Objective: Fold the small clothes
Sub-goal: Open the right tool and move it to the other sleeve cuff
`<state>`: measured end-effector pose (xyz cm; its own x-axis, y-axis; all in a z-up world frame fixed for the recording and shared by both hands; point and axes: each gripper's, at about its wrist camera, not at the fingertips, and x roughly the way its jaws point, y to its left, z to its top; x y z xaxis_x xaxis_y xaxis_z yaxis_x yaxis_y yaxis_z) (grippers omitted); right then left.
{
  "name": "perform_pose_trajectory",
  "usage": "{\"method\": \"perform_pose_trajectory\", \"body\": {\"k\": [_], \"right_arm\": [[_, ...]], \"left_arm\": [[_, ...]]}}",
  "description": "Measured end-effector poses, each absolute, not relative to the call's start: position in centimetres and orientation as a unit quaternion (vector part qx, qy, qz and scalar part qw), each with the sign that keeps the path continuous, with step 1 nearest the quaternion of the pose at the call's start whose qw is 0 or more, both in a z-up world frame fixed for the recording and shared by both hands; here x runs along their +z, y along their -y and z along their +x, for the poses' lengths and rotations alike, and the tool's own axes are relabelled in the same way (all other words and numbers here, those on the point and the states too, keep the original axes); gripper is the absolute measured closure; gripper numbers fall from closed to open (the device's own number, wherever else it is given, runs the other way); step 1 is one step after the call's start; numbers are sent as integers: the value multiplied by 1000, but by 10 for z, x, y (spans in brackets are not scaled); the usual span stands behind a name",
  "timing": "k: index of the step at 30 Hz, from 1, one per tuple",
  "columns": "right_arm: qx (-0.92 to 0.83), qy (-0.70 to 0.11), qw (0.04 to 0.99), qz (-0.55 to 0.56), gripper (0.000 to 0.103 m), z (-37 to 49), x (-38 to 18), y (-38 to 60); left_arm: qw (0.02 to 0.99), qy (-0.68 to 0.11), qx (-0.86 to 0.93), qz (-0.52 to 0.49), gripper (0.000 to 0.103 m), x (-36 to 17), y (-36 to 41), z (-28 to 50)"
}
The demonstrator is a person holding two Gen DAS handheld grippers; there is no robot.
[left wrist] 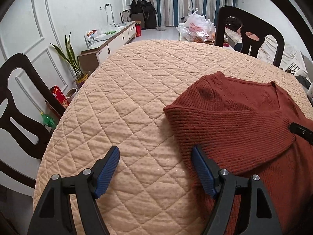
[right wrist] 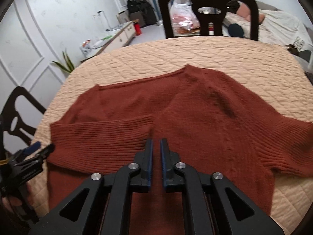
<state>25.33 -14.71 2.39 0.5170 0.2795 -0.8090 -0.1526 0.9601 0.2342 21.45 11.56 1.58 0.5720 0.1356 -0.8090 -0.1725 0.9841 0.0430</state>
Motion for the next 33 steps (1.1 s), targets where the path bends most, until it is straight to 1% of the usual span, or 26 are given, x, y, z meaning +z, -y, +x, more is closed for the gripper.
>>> {"method": "perform_pose_trajectory", "body": {"k": [3,5,8,9,10,12,14,18,20,21,22,26,33], "right_arm": [[131,-475,867,72,85,249,27,150],[133,-471,870,61,80,244,31,150],[135,-452,880,55,69,231,42,161],[133,-448,882,57,64,227,45,167],[129,-445,884,61,61,223,48,175],[114,-430,893,70,61,210,58,201],[92,-420,900,70,61,203,64,221],[41,-404,910,85,61,186,75,271],[10,-399,913,89,54,179,80,295],[1,-398,913,89,46,177,82,304],[-7,-399,913,88,44,176,83,313],[-47,-403,910,90,44,168,80,350],[-101,-414,896,122,44,167,56,407]], "left_arm": [[884,-457,87,-37,25,17,-120,212],[889,-449,78,-49,25,23,-118,208],[899,-430,51,-63,25,37,-111,198],[902,-425,43,-65,25,42,-107,195],[905,-418,29,-70,25,49,-103,192],[912,-404,6,-76,23,60,-91,186],[917,-391,-21,-81,18,71,-77,182],[914,-391,-68,-82,17,78,-44,182],[911,-395,-81,-82,17,78,-31,183],[910,-397,-87,-82,17,77,-23,183],[907,-401,-95,-84,17,76,-16,185],[897,-415,-123,-86,17,70,17,191],[888,-418,-172,-88,17,60,62,192]]}}
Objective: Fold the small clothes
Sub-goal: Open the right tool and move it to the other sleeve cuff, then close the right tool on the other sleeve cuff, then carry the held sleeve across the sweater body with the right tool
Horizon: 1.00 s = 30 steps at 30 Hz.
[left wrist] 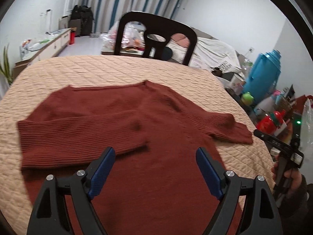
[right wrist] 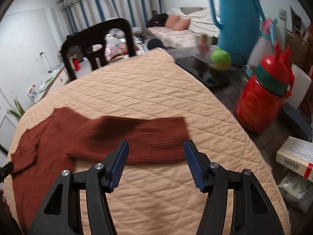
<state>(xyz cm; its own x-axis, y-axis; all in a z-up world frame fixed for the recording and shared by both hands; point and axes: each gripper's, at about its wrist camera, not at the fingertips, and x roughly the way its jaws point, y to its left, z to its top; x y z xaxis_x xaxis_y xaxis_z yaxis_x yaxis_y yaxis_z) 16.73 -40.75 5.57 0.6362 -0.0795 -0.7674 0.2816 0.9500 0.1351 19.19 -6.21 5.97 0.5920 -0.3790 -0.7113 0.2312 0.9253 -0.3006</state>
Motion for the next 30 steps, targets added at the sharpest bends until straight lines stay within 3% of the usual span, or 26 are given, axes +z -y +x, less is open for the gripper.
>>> {"method": "perform_pose_trajectory", "body": {"k": [15,17,19,25,30], "right_arm": [[-88,-435,880,168,44,181,25,437],[-92,-436,880,163,49,181,23,435],[-96,-435,881,157,65,182,24,434],[-80,-432,882,168,90,183,23,435],[-64,-410,893,176,92,180,32,431]], "left_arm": [[871,-449,-185,-71,17,36,82,207],[868,-454,-188,-69,17,33,83,208],[867,-458,-187,-68,17,31,84,208],[865,-462,-184,-67,17,25,82,208],[866,-461,-183,-60,17,26,82,207]]}}
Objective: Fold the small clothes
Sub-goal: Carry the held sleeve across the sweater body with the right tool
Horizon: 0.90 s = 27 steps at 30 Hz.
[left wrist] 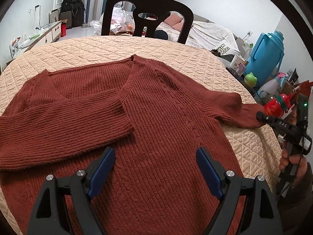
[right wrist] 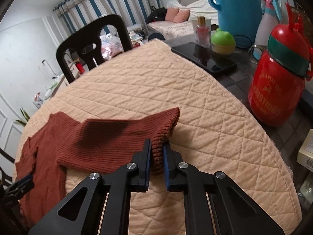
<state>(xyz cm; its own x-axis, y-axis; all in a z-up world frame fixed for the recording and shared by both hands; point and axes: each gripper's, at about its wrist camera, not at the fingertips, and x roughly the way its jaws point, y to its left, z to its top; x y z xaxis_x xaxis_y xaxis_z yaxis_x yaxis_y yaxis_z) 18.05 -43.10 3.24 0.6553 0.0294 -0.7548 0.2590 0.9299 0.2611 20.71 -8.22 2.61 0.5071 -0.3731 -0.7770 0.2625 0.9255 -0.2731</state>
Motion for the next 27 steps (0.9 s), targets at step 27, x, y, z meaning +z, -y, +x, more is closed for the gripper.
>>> {"method": "perform_pose_trajectory", "body": {"k": [27], "right_arm": [[143,-349,922,90,93,214,109,275]], "left_arm": [[870,-465,-150,-67,17,32,14,187]]}}
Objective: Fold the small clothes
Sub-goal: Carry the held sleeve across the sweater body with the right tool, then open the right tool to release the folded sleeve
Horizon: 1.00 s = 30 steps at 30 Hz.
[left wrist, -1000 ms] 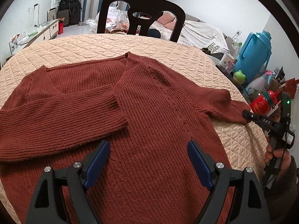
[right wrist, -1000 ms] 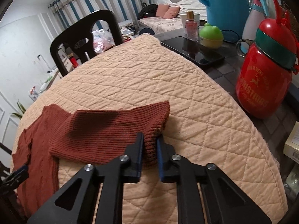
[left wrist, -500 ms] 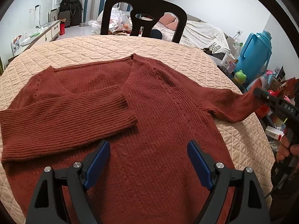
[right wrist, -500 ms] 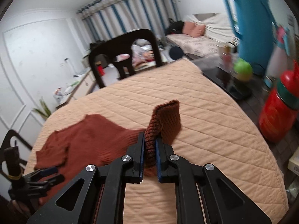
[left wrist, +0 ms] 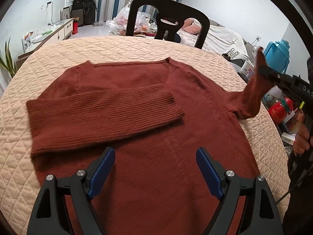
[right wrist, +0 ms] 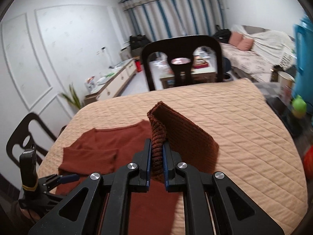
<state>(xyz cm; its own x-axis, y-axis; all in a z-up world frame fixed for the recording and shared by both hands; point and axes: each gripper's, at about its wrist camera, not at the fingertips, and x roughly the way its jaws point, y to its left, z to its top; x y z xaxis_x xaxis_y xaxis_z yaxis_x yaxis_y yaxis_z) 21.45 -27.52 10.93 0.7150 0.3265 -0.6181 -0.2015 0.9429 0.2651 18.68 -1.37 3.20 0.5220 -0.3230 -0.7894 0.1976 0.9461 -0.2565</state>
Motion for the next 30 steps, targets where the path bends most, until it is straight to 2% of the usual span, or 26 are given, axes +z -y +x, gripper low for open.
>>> {"method": "perform_pose_trajectory", "body": {"k": [13,30], "right_arm": [[213,-371,903,41,93,226,96,187],[242,-421,874,20,93,235,65,143]], "left_arm": [[868,-471,-127,-92,17,26,-33,161],[867,-472,-128,-92,17,25,-46,148]]}}
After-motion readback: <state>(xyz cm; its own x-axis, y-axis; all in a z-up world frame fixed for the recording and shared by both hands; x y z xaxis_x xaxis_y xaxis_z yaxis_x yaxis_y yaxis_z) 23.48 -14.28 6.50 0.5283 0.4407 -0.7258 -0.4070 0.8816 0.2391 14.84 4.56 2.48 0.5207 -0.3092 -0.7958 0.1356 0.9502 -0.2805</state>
